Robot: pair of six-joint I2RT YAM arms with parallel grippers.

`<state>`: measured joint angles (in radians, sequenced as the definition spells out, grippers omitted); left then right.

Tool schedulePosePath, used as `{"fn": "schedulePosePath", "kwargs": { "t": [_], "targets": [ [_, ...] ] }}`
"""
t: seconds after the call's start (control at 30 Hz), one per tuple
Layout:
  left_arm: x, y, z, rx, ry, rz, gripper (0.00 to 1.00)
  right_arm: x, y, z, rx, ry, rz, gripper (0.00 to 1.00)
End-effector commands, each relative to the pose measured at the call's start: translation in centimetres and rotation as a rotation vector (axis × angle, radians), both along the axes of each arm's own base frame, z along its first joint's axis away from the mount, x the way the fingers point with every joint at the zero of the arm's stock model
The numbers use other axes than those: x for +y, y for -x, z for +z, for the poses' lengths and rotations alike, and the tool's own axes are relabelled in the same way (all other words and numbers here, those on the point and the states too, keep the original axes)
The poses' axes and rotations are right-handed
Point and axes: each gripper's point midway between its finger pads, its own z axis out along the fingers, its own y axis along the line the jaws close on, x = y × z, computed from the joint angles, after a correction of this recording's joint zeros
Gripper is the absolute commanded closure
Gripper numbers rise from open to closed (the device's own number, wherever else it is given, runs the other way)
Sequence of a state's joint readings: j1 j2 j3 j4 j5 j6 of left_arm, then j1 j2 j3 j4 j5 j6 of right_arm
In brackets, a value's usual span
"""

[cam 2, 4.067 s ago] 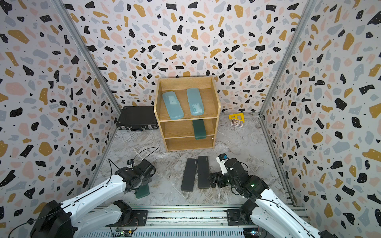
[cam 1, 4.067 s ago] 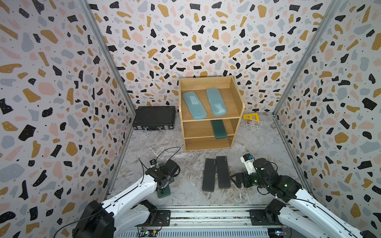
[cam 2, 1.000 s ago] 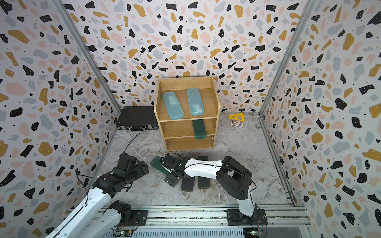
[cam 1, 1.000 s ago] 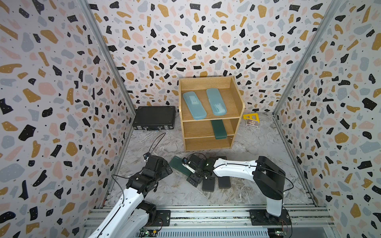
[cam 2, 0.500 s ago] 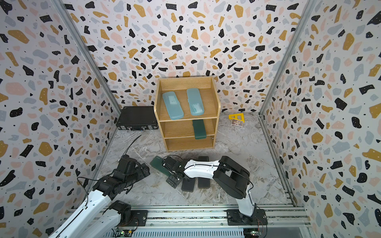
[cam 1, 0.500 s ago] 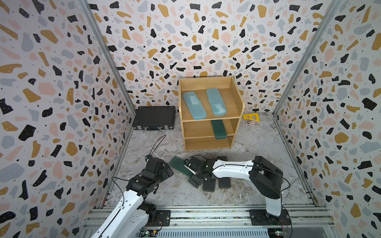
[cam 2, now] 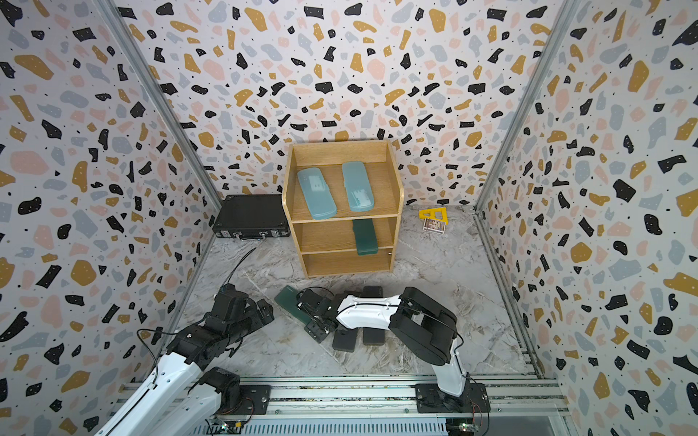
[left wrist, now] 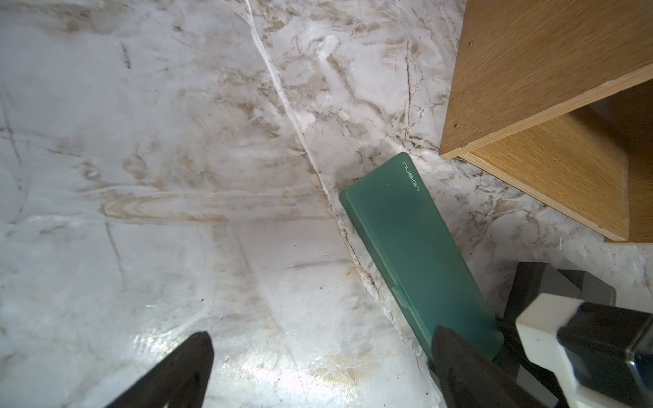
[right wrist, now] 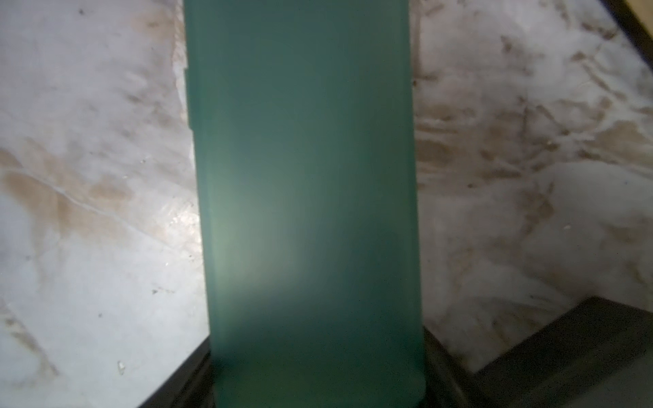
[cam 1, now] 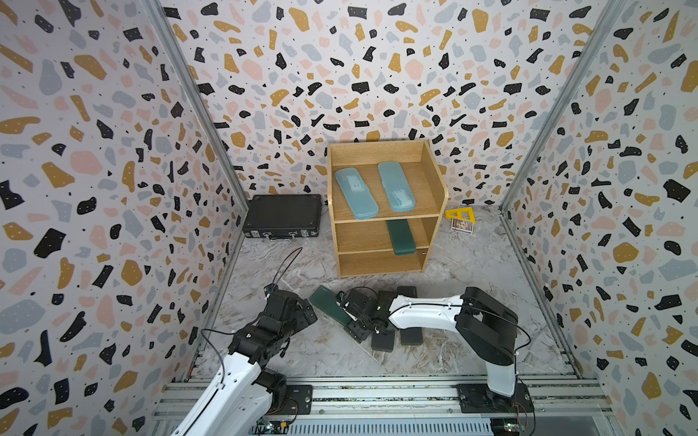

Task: Place the pencil cases on the shelf according to color
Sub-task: Pick up the pencil case from the center of the board.

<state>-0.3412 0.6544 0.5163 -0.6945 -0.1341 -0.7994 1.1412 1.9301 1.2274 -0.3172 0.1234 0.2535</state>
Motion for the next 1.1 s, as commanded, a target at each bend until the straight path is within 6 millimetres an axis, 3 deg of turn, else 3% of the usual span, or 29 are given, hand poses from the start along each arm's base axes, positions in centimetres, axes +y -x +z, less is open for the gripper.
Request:
{"fn": "schedulePosePath", "kwargs": {
  "t": [0.0, 0.17, 0.4, 0.73, 1.07],
  "targets": [
    [0.0, 0.0, 0.3, -0.01, 0.009, 0.0, 0.0, -1.5, -0.2, 0.8, -0.028, 0.018, -0.038, 0.38],
    [0.2, 0.3, 1.1, -0.038, 0.021, 0.011, 0.0, -1.6, 0.3, 1.8, -0.023, -0.01, -0.047, 0.54],
    [0.1, 0.4, 1.6, -0.053, 0.037, 0.012, 0.0, -3.2, 0.9, 4.2, -0.076, -0.038, -0.109, 0.65],
    [0.6, 0.4, 1.8, -0.056, 0.011, 0.022, 0.0, -5.4, 1.6, 7.9, -0.085, -0.138, -0.202, 0.69],
    [0.8, 0.5, 1.8, -0.074, 0.011, 0.034, 0.0, -9.6, 2.0, 11.7, -0.144, -0.164, -0.29, 0.7]
  ]
}}
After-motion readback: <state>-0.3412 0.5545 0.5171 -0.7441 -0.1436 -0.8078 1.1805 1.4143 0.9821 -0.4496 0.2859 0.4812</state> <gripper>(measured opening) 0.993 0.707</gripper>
